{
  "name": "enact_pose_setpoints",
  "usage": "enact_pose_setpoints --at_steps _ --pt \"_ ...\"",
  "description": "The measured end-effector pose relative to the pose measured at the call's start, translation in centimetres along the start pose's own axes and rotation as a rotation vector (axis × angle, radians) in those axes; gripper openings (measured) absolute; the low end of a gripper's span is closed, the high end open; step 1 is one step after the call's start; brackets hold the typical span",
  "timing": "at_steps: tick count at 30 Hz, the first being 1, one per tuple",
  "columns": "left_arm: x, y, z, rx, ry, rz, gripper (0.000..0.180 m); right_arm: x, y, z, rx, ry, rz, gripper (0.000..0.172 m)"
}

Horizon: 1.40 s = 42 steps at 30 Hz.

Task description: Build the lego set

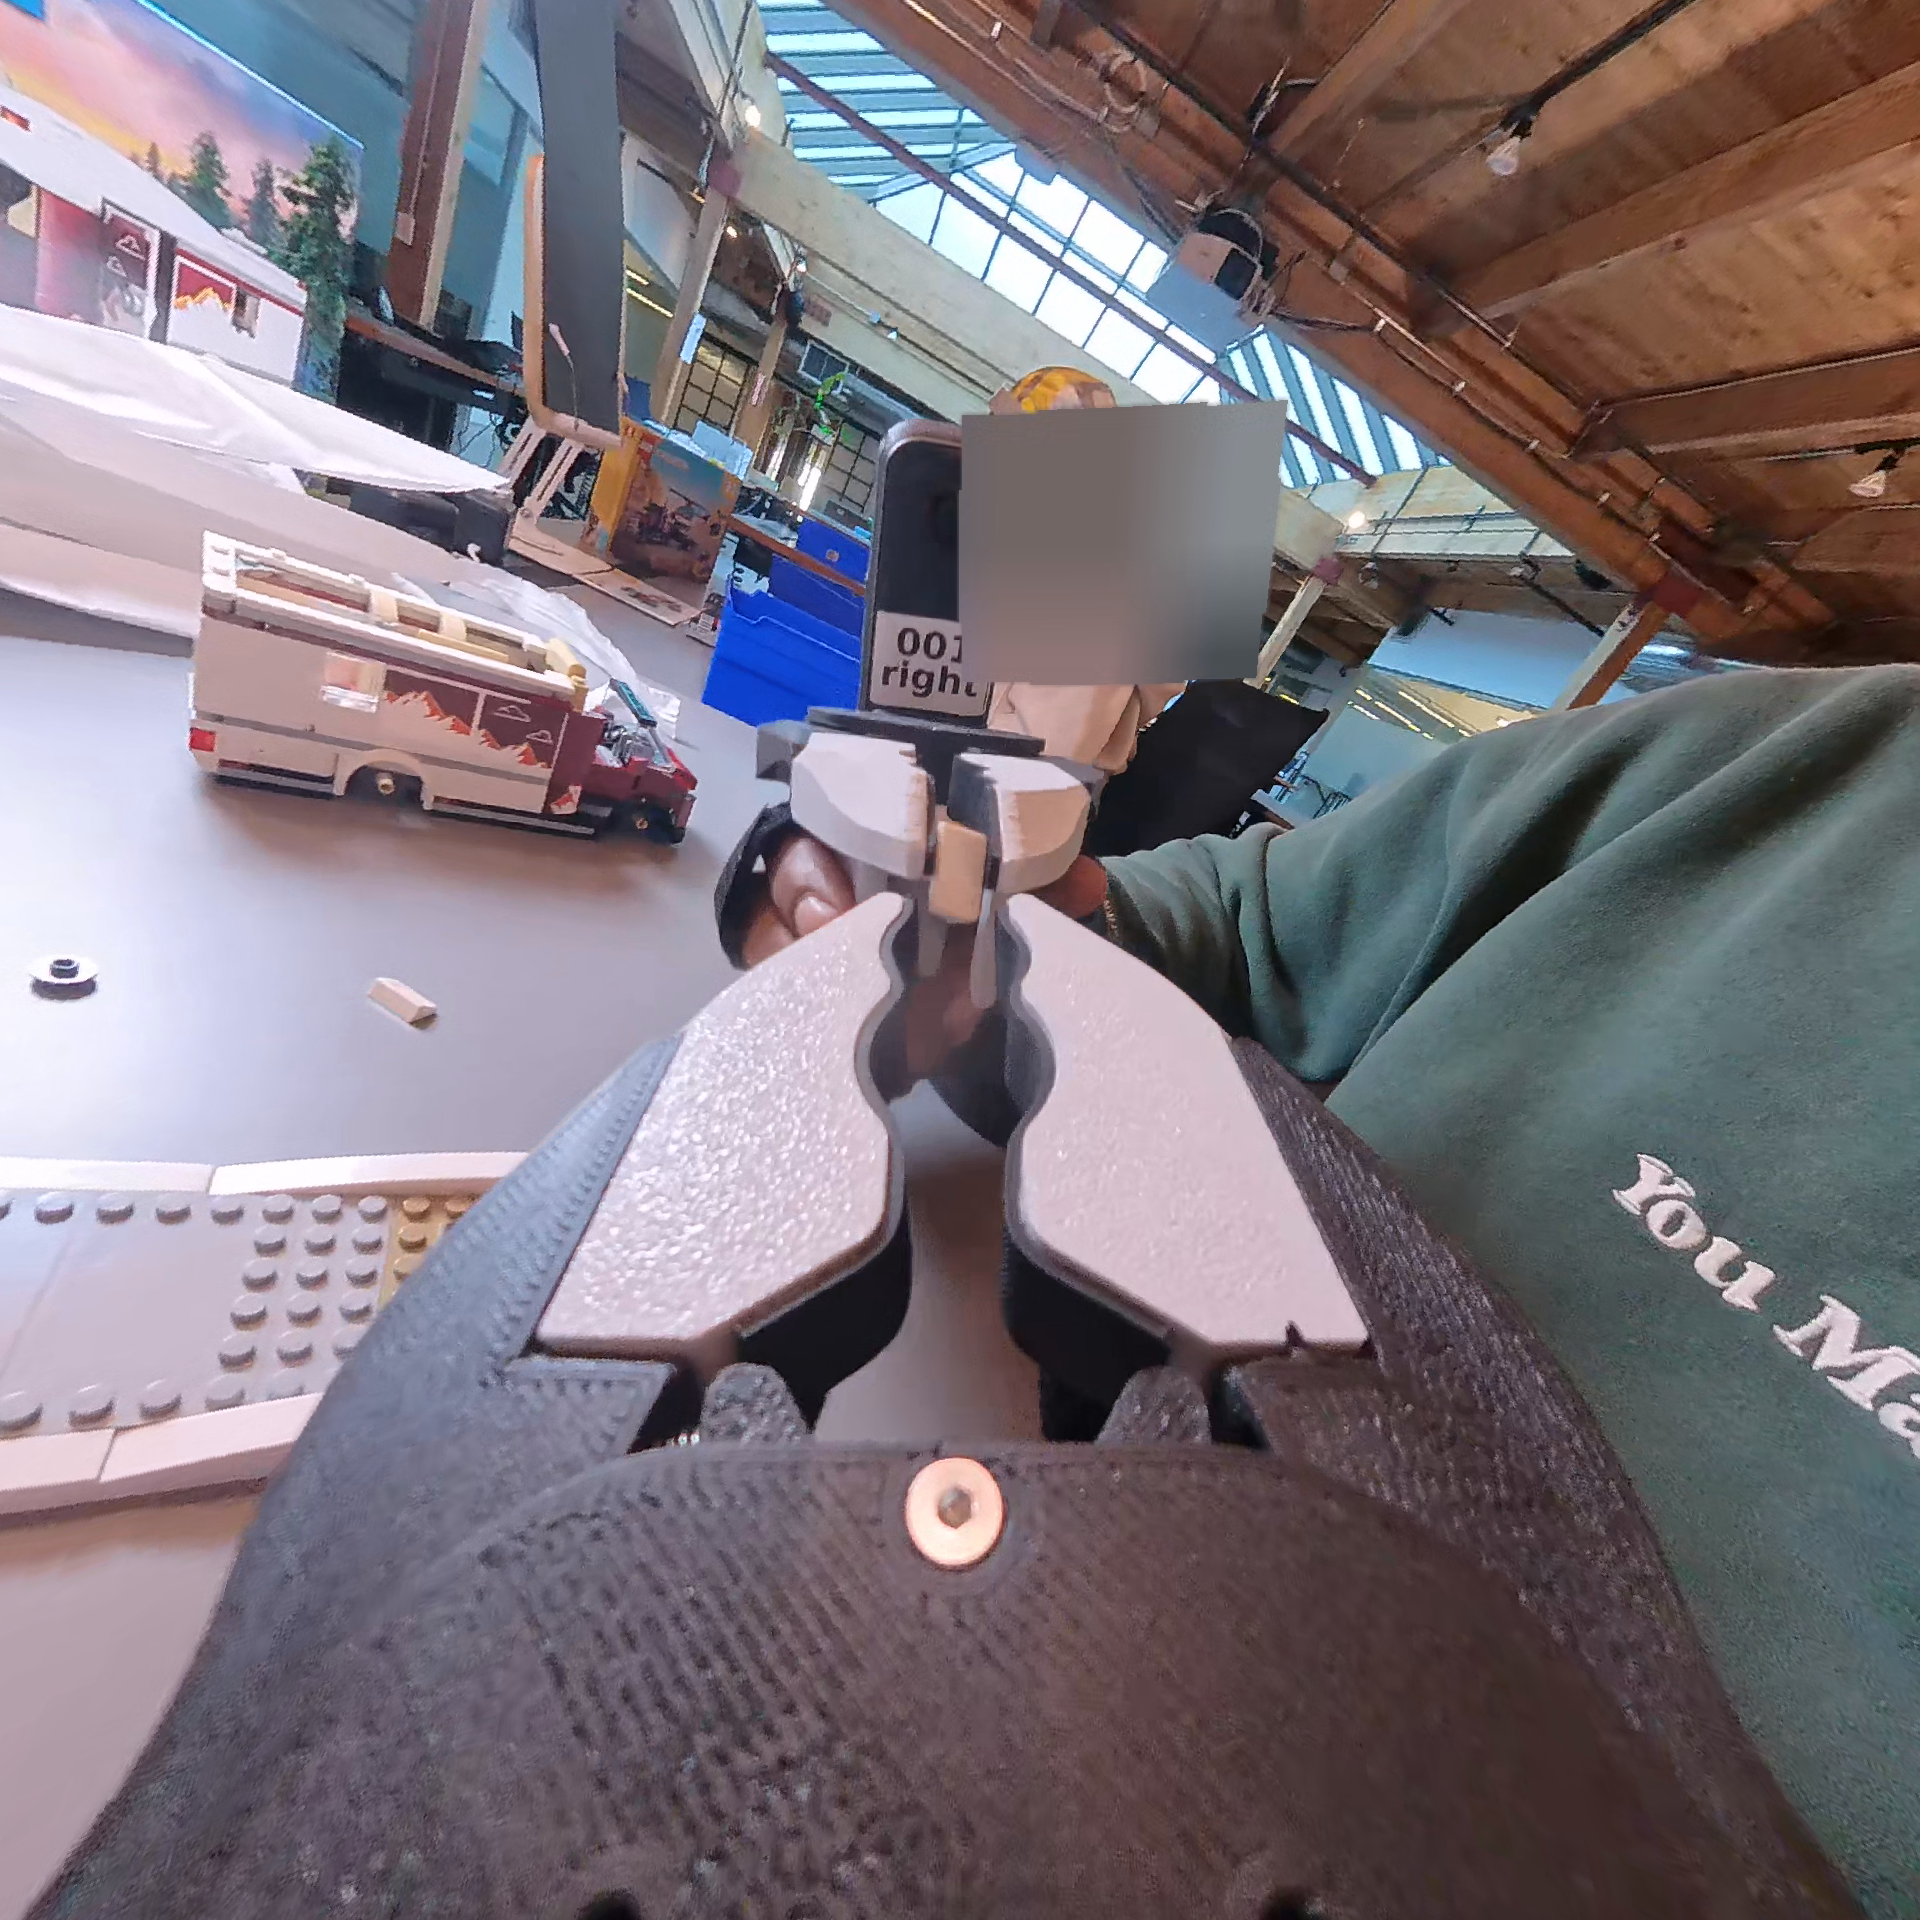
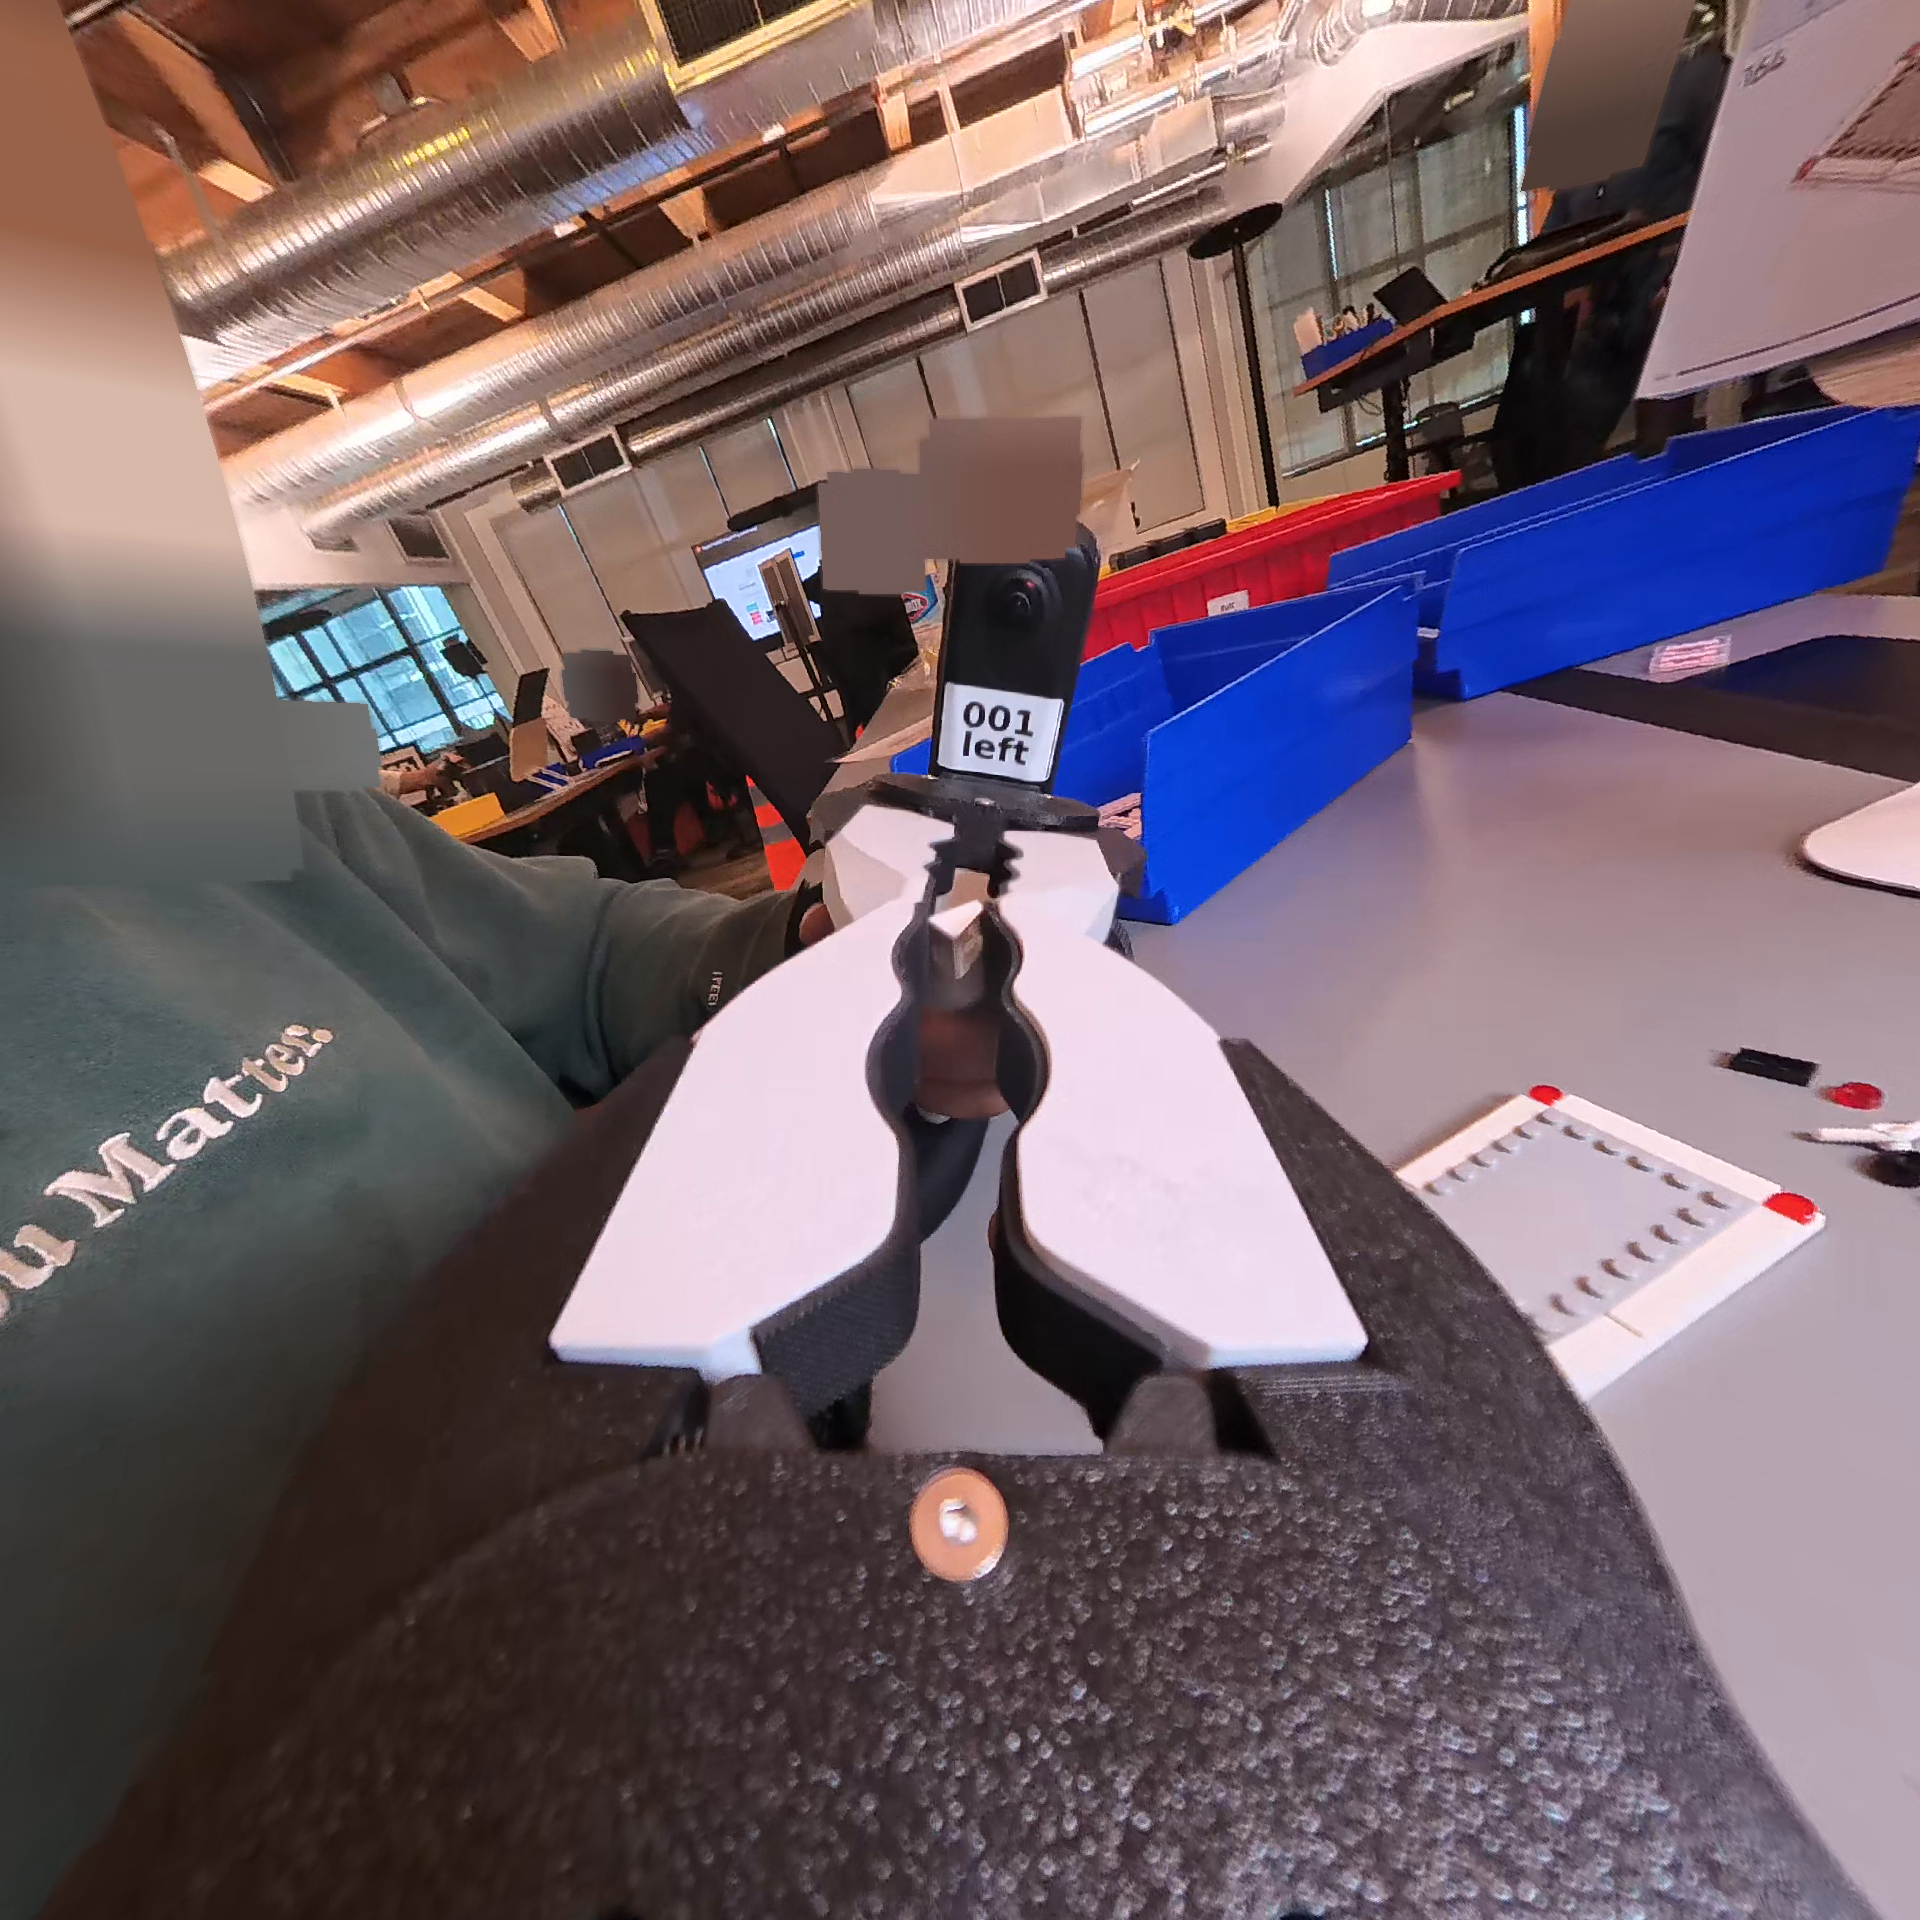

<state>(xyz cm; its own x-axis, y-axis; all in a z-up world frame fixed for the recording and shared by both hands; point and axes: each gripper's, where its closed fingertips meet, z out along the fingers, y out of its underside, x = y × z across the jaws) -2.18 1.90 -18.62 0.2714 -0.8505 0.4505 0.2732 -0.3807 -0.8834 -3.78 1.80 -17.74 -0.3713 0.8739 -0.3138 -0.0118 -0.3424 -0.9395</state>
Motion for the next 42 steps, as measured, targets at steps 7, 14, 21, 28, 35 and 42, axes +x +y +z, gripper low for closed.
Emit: enact_pose_setpoints --at_steps 7,14,21,28,35,42 --pt "0.2 0.1 -0.1 -0.010 0.016 0.000 0.008 -0.2 0.2 -0.1 -0.003 -0.019 0.003 0.009" --pt "0.2 0.3 -0.3 -0.028 0.026 0.007 0.006 -0.2 0.9 -0.6 -0.064 -0.020 -0.035 0.008" --pt "-0.3 0.6 -0.4 -0.039 0.017 -0.007 0.006 0.2 1.8 -1.0 -0.142 0.008 -0.064 0.005" --pt "-0.5 0.9 -0.4 -0.059 0.008 -0.009 0.005 0.2 3.2 -0.8 -0.228 0.016 -0.064 0.003" --pt "-0.8 0.9 -0.4 -0.059 -0.014 0.000 0.007 0.4 3.1 -0.8 -0.207 0.012 -0.023 0.002" --pt "-1.0 1.2 -0.1 -0.088 -0.077 0.111 0.010 0.9 1.4 -1.2 -0.082 0.015 0.083 0.002"
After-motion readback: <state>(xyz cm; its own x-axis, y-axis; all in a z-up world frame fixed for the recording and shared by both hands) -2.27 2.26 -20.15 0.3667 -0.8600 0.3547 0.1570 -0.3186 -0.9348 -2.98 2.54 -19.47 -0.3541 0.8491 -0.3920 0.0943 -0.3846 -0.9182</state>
